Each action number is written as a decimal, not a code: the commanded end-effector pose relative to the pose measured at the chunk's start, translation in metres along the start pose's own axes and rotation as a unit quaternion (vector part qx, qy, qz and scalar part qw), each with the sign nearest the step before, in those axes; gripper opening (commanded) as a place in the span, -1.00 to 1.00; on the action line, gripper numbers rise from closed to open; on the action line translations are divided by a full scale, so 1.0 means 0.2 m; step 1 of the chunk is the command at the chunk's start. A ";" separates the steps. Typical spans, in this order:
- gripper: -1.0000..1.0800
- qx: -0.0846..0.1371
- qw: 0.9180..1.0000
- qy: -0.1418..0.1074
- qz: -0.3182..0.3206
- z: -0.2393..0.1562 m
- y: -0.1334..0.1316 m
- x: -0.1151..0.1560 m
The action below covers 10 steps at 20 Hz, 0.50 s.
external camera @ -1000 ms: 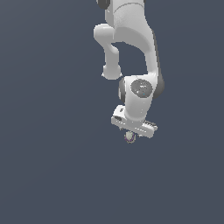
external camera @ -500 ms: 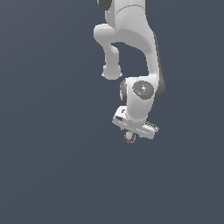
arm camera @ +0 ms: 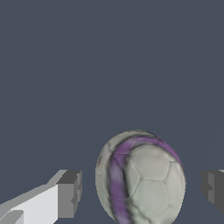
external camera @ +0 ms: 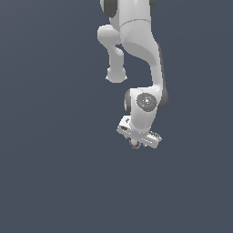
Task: Pick up the object and move it to a goal position.
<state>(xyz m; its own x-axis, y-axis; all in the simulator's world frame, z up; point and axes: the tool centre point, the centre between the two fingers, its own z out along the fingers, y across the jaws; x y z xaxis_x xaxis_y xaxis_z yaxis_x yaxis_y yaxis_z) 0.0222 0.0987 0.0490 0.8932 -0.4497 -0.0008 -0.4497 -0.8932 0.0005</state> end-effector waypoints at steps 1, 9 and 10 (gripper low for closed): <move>0.92 0.000 1.000 0.000 0.000 0.05 0.00 0.00; -1.00 0.000 1.000 0.000 0.000 0.06 0.00 0.00; -1.00 0.000 1.000 0.000 0.000 0.06 0.00 0.00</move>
<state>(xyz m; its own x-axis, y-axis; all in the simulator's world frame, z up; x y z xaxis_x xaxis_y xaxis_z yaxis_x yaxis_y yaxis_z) 0.0233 0.0997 0.0371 0.8931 -0.4499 -0.0004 -0.4499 -0.8931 -0.0001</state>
